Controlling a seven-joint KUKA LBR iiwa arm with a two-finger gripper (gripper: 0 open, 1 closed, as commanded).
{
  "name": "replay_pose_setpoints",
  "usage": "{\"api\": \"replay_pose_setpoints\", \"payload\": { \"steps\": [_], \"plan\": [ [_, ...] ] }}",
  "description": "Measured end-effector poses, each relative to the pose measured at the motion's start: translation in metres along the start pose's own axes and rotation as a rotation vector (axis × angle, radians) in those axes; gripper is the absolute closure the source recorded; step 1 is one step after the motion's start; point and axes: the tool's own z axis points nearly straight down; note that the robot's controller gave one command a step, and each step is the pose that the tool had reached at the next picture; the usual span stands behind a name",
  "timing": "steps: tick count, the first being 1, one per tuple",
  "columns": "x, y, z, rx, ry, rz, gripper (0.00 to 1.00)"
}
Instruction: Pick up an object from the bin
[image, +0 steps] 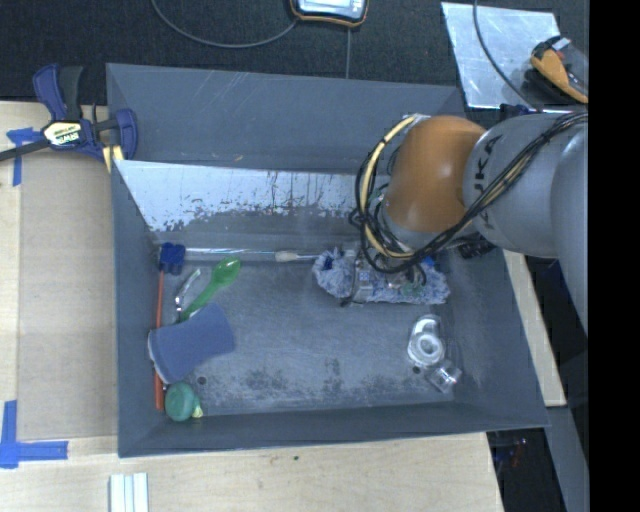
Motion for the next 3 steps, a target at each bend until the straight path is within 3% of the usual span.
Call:
{"api": "replay_pose_setpoints", "payload": {
  "steps": [2,3],
  "plan": [
    [0.001,0.000,-0.005,0.000,0.001,0.001,1.00],
    [0.003,0.000,-0.028,0.000,0.010,0.001,1.00]
  ]
}}
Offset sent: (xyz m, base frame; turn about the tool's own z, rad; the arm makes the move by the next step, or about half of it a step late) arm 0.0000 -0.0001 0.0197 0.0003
